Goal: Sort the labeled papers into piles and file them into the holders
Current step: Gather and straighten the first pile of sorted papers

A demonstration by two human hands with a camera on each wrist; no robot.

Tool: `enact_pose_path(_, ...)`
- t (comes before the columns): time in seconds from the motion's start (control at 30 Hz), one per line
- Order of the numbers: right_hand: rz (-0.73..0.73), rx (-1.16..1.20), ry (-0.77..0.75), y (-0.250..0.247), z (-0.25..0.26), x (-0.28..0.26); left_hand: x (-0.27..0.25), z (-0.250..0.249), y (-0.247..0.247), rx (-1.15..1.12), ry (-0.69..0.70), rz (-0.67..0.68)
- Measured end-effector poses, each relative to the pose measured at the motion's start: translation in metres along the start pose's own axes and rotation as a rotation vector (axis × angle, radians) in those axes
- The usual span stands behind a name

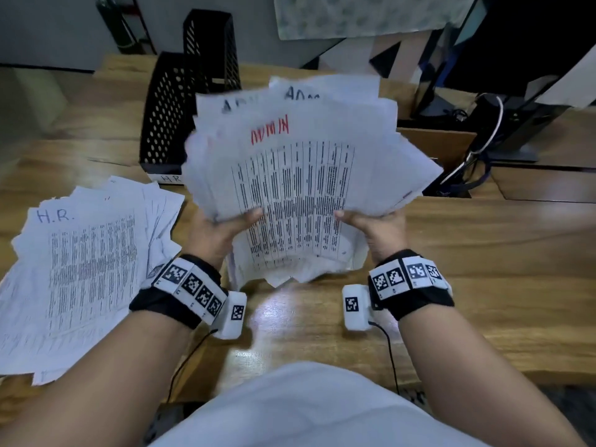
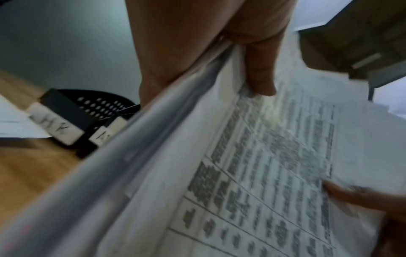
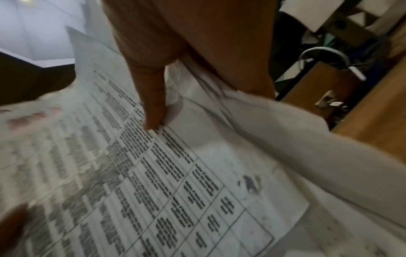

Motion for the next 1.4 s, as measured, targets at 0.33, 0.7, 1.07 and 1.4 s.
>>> enact_pose_path(0.33, 0.128, 0.21, -0.06, 0.004, 0.016, 0.004, 0.001, 0.003, 0.012, -0.006, 0.044, 0.049)
enact_pose_path(0.7, 0.053, 0.118, -0.168, 0.016, 0.035, -0.009, -0.016, -0.029, 0.025, 0.028, 0.264, -0.121)
enact_pose_path(1.07, 0.17, 0.003, -0.06, 0.013, 0.001, -0.01, -0.005, 0.002, 0.028, 0.159, 0.134, -0.022)
enact_pose_path(1.4, 0.205, 0.205, -0.268, 0.006, 0.05, -0.001, -0.005, -0.023, 0.006, 0.08, 0.161, 0.053)
Point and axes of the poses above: each hand's wrist, its own x-axis towards the middle knuckle, its own y-axis out of the palm, z = x × y, the point moved 8 cm from there along x, towards the middle knuckle, and after that the axes turned 13 degrees about -y, right-handed, at the moved point
